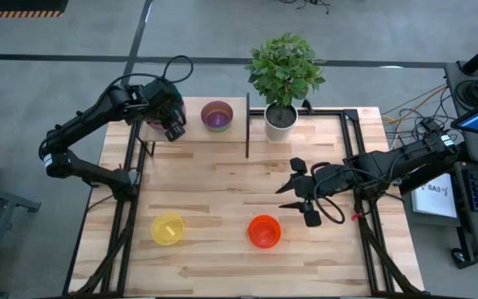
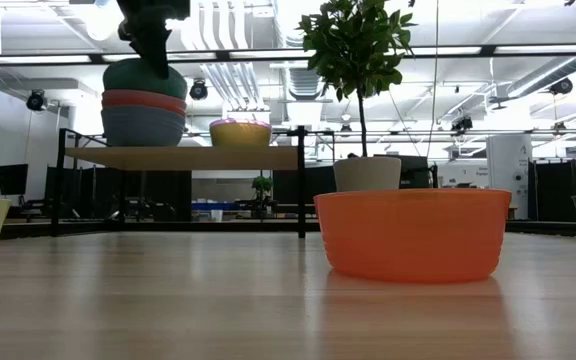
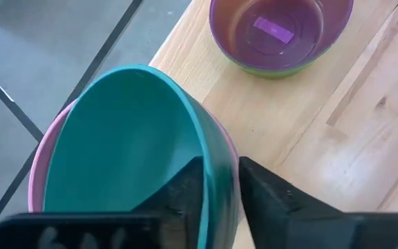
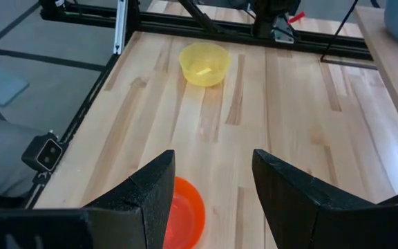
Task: Place and stack bowls onto a shelf
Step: Stack the dark green bowl on top of the pink bowl on the shelf
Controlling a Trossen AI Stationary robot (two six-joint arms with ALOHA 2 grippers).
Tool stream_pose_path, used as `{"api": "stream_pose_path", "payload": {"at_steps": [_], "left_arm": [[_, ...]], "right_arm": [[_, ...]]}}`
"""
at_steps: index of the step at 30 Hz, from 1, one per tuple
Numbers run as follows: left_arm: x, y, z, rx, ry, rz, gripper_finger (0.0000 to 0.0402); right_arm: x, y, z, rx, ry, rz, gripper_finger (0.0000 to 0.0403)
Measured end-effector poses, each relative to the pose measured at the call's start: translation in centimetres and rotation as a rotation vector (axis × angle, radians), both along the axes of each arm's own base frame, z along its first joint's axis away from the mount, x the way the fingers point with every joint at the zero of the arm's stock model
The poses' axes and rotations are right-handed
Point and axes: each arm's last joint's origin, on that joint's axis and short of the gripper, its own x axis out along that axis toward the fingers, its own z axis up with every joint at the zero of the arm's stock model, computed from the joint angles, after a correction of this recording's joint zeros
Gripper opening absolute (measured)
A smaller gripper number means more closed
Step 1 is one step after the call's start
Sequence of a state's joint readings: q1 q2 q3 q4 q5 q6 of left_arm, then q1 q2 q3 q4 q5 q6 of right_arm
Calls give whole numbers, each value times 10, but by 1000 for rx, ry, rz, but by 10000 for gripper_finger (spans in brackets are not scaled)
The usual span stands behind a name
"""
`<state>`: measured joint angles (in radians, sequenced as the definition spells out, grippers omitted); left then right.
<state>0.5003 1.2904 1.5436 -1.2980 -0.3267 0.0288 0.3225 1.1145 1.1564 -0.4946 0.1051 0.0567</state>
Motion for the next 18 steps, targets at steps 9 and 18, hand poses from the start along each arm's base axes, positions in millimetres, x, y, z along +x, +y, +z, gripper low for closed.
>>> {"api": "stream_pose_path", "payload": {"at_steps": [9,18], "left_arm": [[-11,-7,16,64,-106,-25,127],[-38,-25,35,231,-464,-163,86]], "right_arm": [[0,0,-1,1,4,-2,185],[4,2,-16,-2,-36,8,185]]}}
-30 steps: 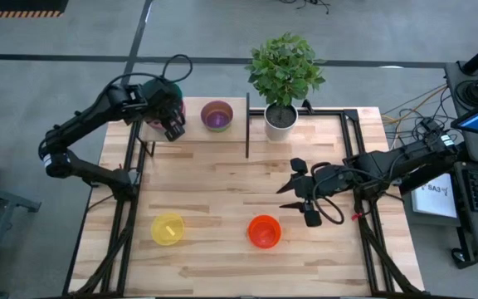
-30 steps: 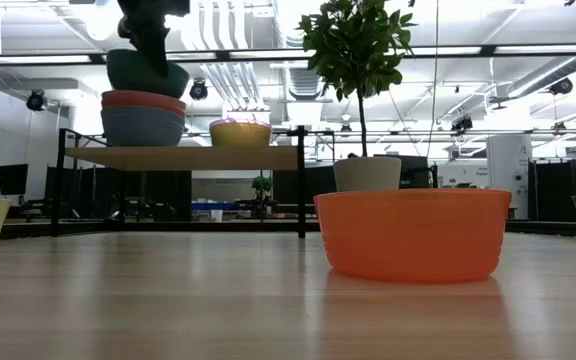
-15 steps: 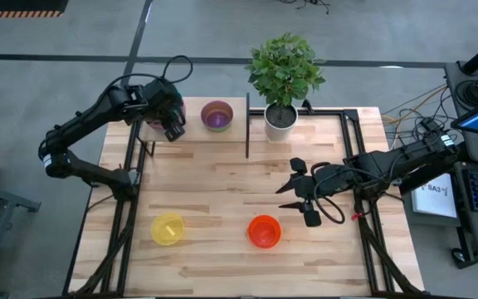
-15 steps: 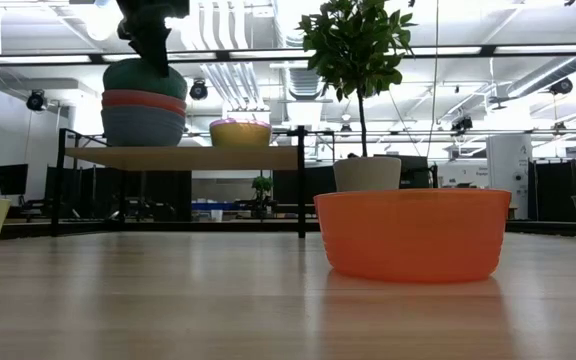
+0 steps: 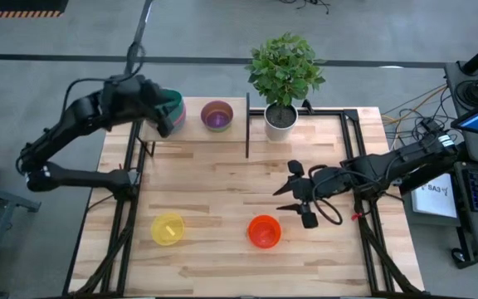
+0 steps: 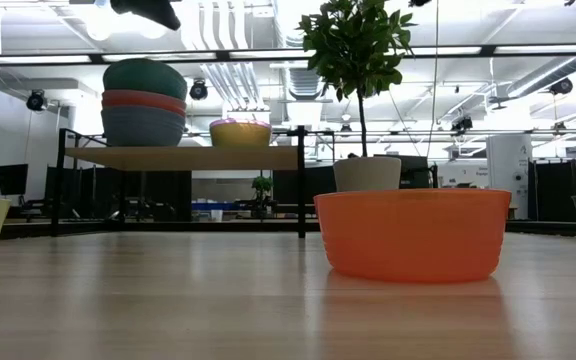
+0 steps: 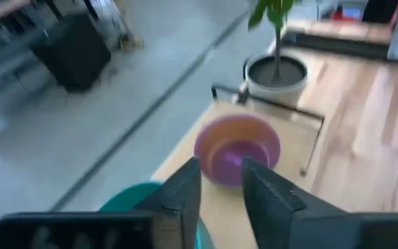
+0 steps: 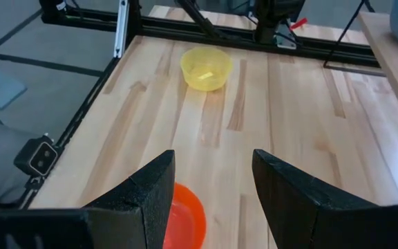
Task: Place and stack bowls onto a shelf
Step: Stack the dark green bowl on top of the pink bowl on the shelf
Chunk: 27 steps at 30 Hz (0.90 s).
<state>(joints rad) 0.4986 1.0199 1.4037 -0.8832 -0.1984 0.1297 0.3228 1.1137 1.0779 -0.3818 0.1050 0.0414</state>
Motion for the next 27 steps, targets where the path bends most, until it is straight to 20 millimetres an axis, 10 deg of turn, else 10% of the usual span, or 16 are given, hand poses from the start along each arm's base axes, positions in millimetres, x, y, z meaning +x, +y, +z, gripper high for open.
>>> {"api": "stream_pose_path", "payload": {"at_steps": [6,27], "left_arm": [[-10,-3,-34,86,-107,2,7],[-6,10,-98,-51,-126,123,0]], "right_arm": [[3,1,-13,12,-37,0,185],[3,1,-14,50,-43,-17,185]]}}
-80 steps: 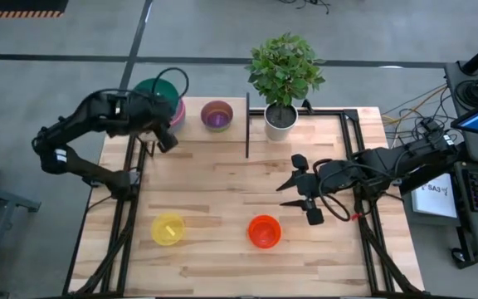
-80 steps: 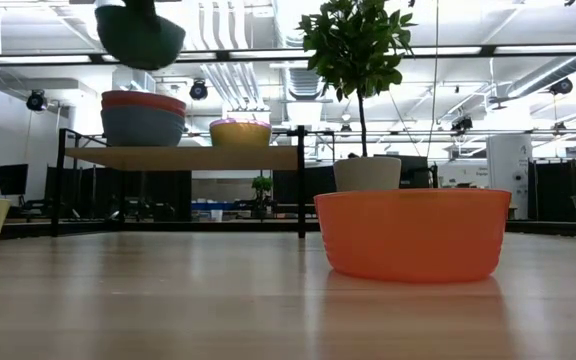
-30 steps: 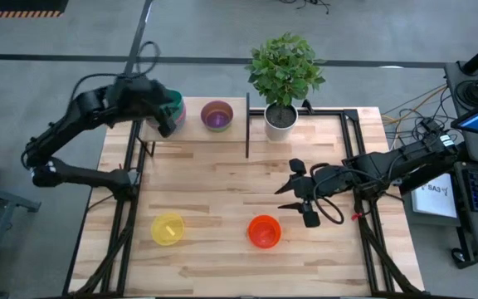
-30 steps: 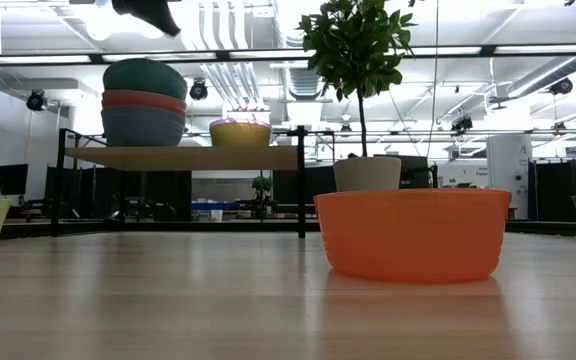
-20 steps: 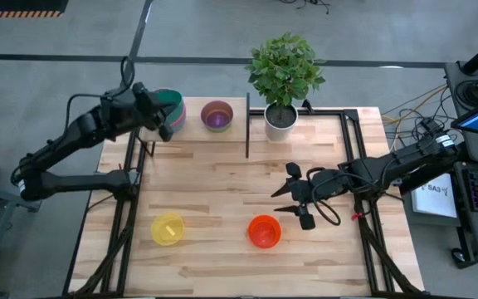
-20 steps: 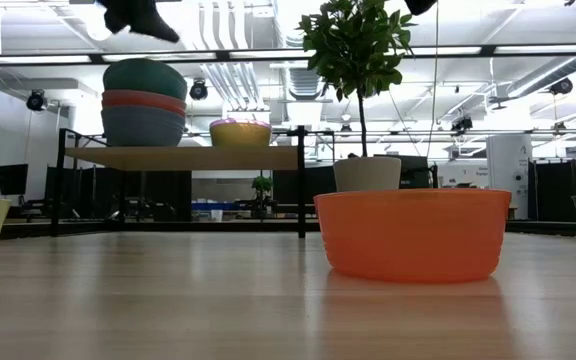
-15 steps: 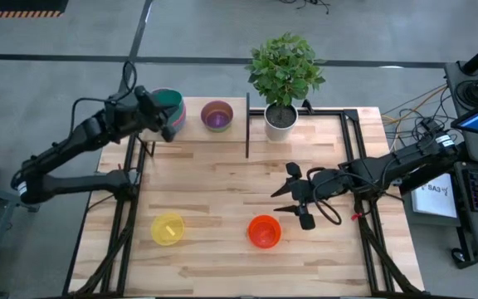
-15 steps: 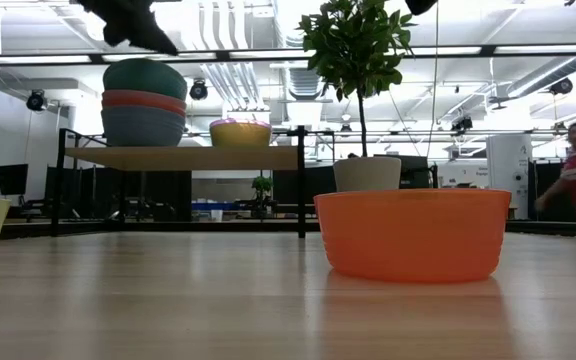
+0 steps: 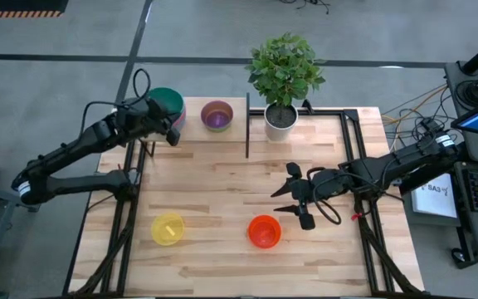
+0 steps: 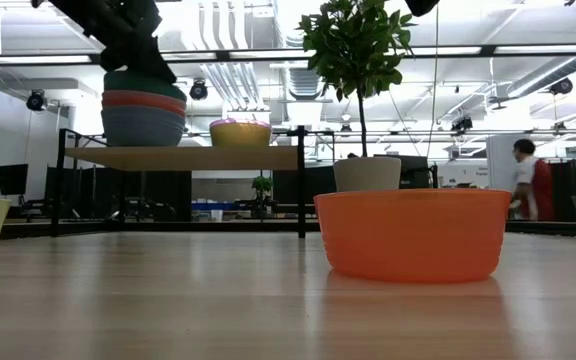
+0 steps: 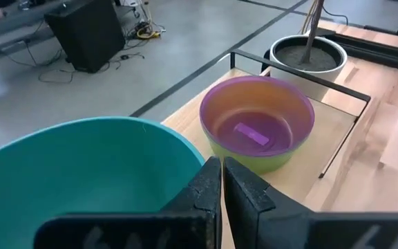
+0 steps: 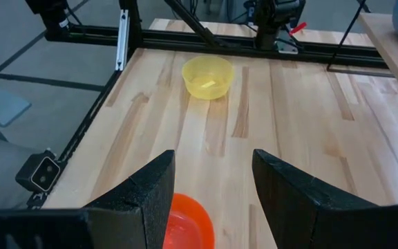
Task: Place and stack bowls onto a shelf
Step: Stack the dark green bowl on top of the pink bowl on the shelf, then stack the orange bowl on top of the violet bowl on the shelf
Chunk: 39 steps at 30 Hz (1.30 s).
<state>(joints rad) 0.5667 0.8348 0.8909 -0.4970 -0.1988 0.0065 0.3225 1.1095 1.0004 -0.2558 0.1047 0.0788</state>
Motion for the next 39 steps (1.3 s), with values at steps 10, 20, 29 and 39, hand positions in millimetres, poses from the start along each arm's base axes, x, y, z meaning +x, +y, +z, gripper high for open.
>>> {"api": "stream_pose_path", "payload": {"at_steps": [10,20,29,39], "left_arm": [[-28,-18,17,50,-35,-9,0],[-48,-28,-1,27,-20,82,0],[-44,-25,-19,-9,-27,98,0],[-44,-34,6,-43,-245,-81,0]], "right_arm": [[0,0,0,0,1,1,185],[0,0,0,-10,0,6,185],[1,0,-1,2,6,-1,185],[2,0,1,97,6,-56,185]]}}
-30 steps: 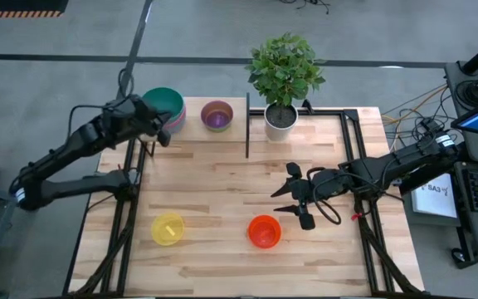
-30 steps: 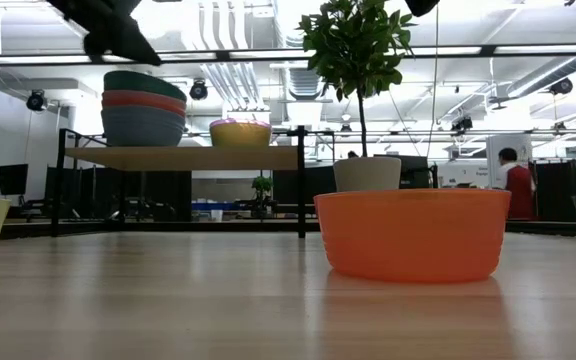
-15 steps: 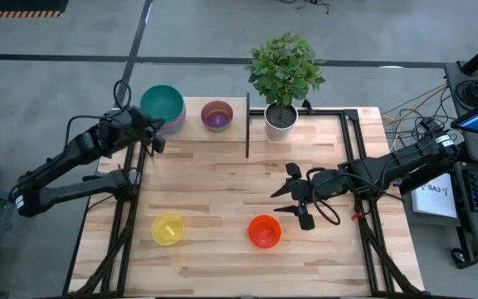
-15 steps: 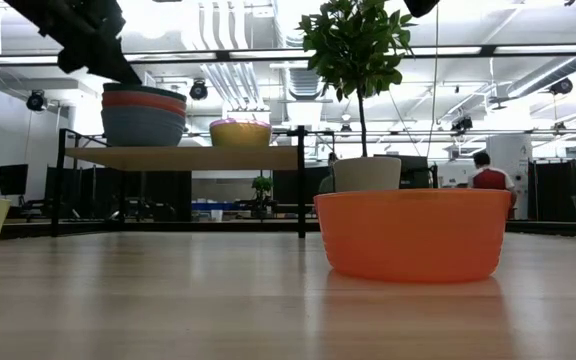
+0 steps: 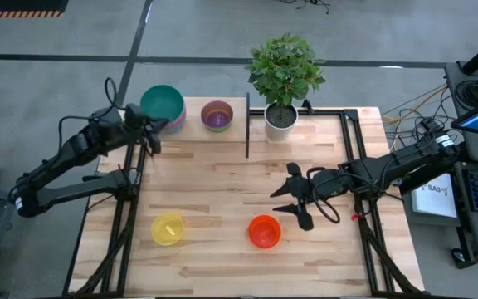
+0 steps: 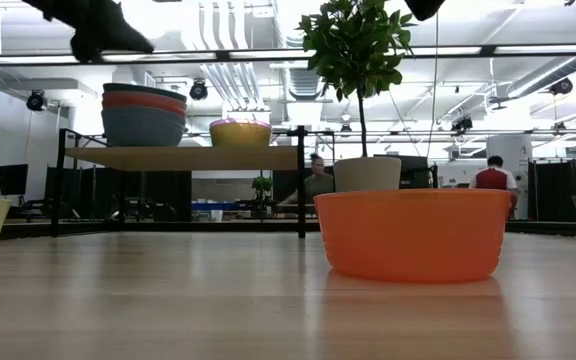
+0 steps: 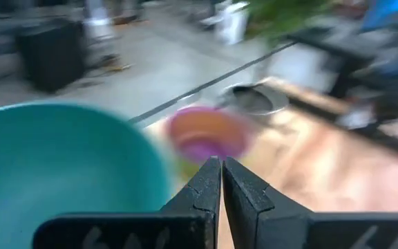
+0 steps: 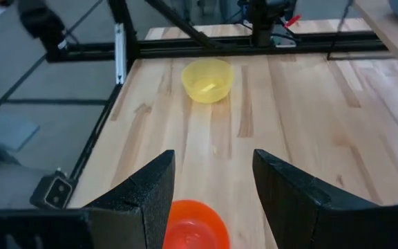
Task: Place and stack bowls onto a shelf
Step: Stack the orange bowl on top of the violet bowl on the shelf
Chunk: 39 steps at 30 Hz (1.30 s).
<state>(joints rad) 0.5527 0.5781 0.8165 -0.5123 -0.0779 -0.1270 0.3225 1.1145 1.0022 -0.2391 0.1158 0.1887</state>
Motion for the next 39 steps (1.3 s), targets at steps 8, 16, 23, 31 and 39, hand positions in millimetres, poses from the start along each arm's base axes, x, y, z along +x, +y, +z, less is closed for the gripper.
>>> {"api": "stream_pose_path", "payload": {"at_steps": [8,16,23,31,39], "left_arm": [[13,-15,-12,-20,-189,-253,0],[25,-34,-4,-8,-288,-429,0],[27,-56,12,65,-433,-613,0],[39,-76,17,132,-483,-765,0],[55,-83,13,142,-456,-800,0]], "right_arm": [[11,0,-12,41,65,-86,185],[20,-15,-34,107,239,-168,185],[30,-29,-49,163,334,-173,185],[54,-38,-66,97,462,-145,184],[91,-28,-97,-37,622,83,184]]}}
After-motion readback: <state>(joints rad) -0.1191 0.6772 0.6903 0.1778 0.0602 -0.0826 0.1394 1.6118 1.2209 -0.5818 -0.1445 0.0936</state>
